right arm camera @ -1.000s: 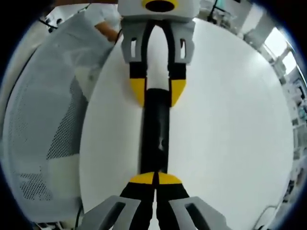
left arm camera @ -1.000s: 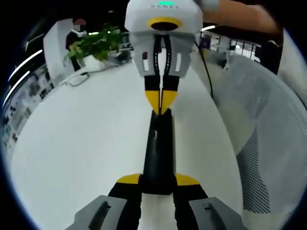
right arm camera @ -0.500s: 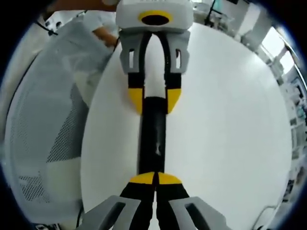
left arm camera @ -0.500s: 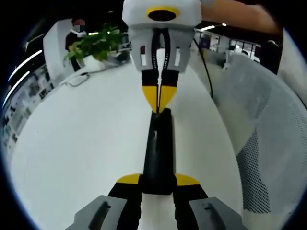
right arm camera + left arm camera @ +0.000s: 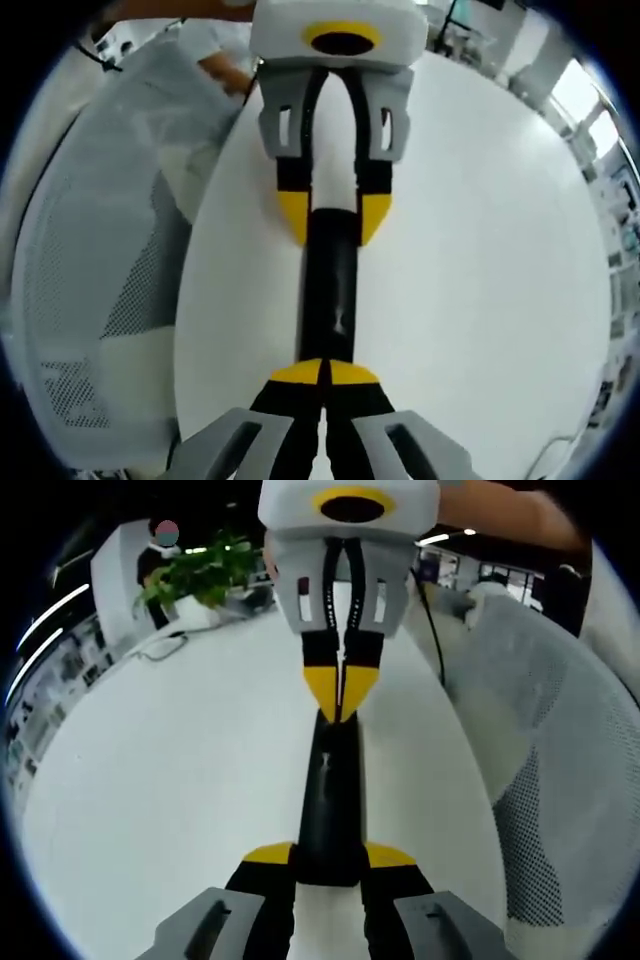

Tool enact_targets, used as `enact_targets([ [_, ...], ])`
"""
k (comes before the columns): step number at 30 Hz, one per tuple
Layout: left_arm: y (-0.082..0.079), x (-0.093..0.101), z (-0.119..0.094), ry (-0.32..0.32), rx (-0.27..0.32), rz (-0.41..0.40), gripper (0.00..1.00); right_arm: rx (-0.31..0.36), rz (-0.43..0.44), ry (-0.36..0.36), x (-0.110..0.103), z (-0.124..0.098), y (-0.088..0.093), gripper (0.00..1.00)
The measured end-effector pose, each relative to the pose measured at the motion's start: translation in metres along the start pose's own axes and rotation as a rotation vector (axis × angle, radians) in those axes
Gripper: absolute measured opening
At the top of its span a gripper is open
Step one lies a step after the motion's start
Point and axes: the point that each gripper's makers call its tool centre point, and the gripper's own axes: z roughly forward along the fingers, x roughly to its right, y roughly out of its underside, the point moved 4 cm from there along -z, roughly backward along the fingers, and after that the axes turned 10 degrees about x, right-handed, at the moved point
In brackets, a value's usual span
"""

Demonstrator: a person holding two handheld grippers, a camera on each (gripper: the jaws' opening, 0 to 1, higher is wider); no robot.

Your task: Press the specified remote control buttons in sequence, fully releasing each button before pressing the next.

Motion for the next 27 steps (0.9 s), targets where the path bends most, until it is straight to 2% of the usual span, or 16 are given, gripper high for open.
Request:
enact_targets([
  [13, 0.001, -0.001, 0.0, 0.001, 0.008, -0.001, 0.24, -0.008, -0.004, -0.005, 0.006, 0.009, 0.0, 0.0],
  [27, 0.0, 0.002, 0.0, 0.001, 0.017, -0.001, 0.24, -0.046, -0.022, -0.022, 0.002, 0.014, 0.001, 0.0],
])
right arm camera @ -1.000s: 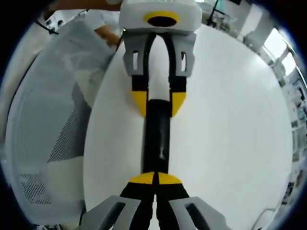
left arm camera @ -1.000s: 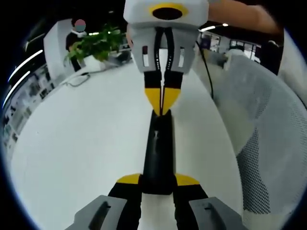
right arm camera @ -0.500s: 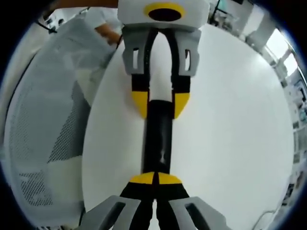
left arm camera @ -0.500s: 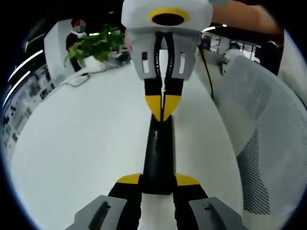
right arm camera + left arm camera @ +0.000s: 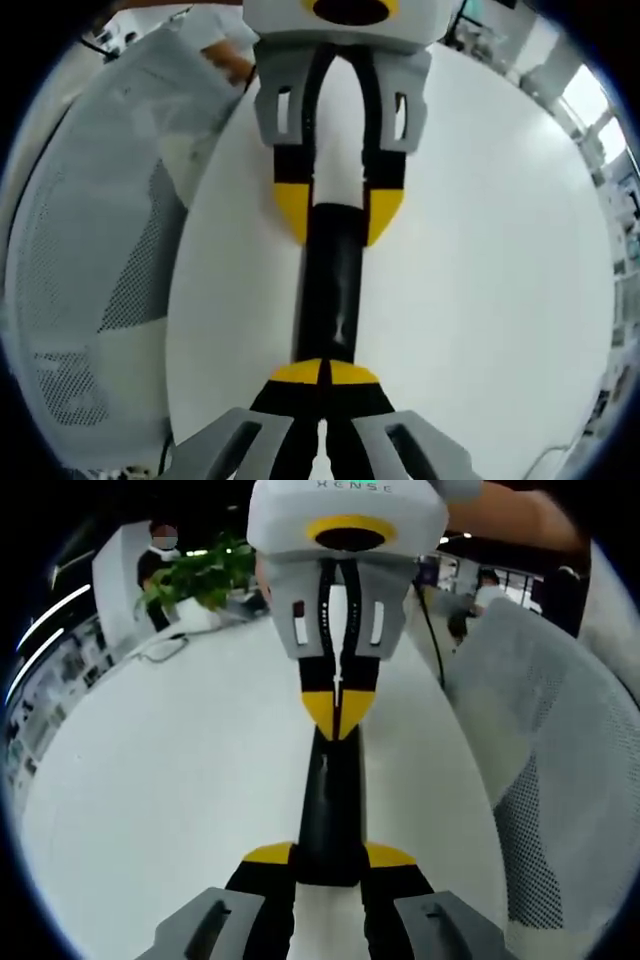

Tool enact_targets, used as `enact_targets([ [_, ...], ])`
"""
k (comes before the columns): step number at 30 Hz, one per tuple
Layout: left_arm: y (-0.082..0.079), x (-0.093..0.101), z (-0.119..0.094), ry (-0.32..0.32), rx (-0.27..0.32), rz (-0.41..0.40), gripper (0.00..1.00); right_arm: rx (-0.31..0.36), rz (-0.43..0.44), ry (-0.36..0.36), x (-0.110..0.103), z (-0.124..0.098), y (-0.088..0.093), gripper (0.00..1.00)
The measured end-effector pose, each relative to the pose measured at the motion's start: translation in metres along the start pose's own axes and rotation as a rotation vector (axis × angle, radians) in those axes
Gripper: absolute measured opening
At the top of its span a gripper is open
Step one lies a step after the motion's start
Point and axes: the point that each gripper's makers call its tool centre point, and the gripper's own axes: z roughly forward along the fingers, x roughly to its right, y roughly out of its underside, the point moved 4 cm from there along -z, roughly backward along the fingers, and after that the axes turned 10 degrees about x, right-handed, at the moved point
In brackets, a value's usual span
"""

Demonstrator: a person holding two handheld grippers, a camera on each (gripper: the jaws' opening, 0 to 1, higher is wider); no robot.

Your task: Press the specified remote control buttons in sequence, fully releasing each button before pressing the next.

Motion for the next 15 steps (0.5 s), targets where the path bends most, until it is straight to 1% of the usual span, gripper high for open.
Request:
enact_targets([
  [10, 0.0009, 0.0, 0.0003, 0.0, -0.001, 0.0, 0.24, -0.011, 0.012, 0.0, -0.0021, 0.0001, -0.0013, 0.0],
  [15, 0.0003, 0.0001, 0.0004, 0.003, -0.004, 0.002, 0.24, -0.004, 0.014, 0.006, -0.0018, -0.0004, -0.0006, 0.0],
])
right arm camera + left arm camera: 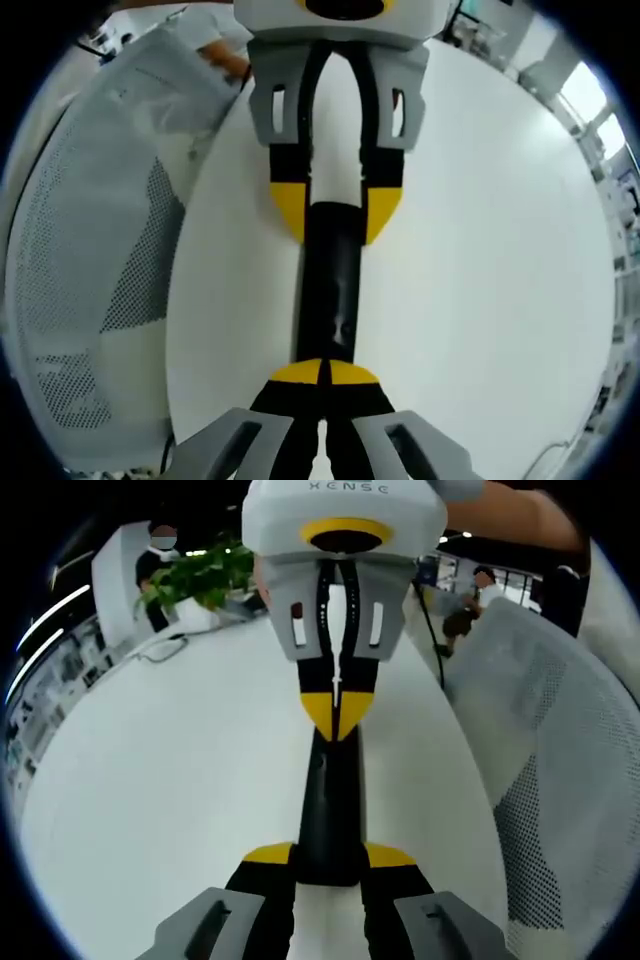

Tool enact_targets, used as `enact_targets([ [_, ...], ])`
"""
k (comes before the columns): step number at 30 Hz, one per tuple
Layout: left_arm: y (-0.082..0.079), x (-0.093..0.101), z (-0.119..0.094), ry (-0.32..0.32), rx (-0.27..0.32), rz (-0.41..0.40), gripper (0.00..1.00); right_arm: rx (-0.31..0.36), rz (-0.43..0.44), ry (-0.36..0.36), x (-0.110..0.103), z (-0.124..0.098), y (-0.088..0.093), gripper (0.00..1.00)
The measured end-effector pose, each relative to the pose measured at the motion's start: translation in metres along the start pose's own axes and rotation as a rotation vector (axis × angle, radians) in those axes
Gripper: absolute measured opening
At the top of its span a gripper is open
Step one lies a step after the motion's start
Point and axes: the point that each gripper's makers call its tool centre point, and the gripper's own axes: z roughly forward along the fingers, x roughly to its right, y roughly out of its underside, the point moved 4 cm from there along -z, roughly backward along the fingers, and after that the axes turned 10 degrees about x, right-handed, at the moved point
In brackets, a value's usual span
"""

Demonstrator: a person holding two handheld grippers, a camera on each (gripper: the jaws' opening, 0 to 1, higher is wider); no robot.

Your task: Press the specified remote control buttons in sequence, fully releasing each button before pressing the next.

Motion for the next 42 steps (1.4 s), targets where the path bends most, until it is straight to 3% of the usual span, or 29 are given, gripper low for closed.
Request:
enact_targets([
  [24, 0.0, -0.002, 0.0, 0.002, 0.006, 0.002, 0.24, 0.029, 0.013, 0.005, 0.005, -0.002, 0.003, 0.0],
  [42, 0.0, -0.002, 0.0, 0.003, 0.012, 0.004, 0.24, 0.065, 0.011, 0.026, 0.012, -0.009, -0.009, 0.0],
])
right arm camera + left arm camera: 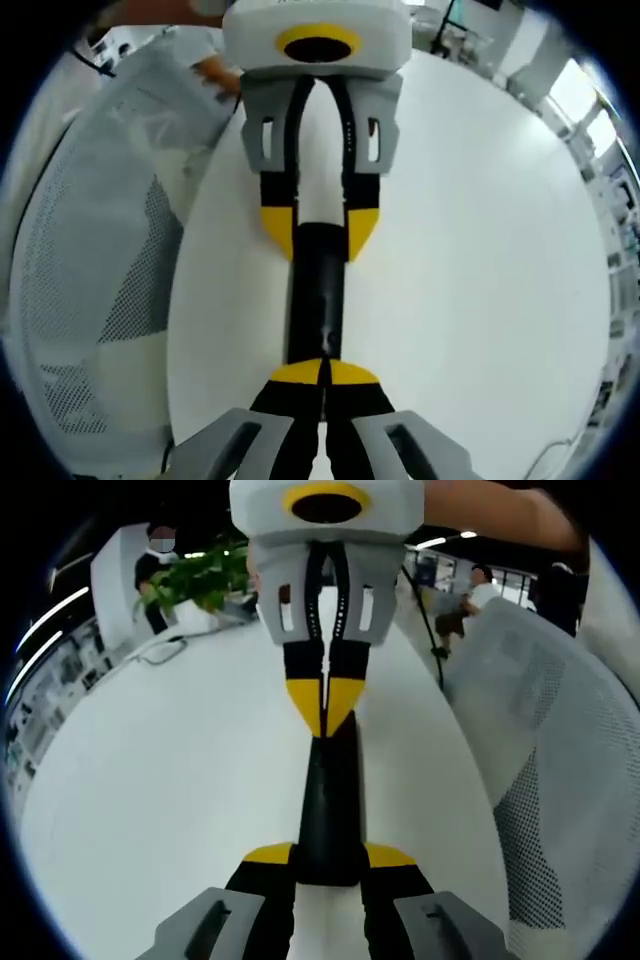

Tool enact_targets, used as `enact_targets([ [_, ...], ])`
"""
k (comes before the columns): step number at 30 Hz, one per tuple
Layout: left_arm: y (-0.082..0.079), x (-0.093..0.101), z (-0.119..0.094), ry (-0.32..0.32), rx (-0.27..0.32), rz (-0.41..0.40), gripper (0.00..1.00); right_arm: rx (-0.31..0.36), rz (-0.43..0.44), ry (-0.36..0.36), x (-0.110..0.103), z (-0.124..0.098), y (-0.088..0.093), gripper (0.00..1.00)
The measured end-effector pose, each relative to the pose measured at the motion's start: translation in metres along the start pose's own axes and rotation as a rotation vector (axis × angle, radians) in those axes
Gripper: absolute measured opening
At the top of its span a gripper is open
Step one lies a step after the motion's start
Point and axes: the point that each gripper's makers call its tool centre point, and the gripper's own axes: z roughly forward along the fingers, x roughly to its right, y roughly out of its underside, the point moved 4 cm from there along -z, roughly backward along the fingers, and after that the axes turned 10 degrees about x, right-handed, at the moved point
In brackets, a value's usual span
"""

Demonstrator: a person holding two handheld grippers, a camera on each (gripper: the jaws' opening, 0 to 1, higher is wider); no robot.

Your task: Press the specified remote control buttons in sequence, fully releasing each button before pressing the next.

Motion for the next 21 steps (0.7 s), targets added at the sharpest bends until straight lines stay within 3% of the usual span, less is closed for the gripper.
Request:
enact_targets([
  [21, 0.001, 0.002, -0.001, -0.003, 0.013, -0.001, 0.24, -0.017, -0.027, -0.02, 0.004, 0.013, -0.007, 0.0],
])
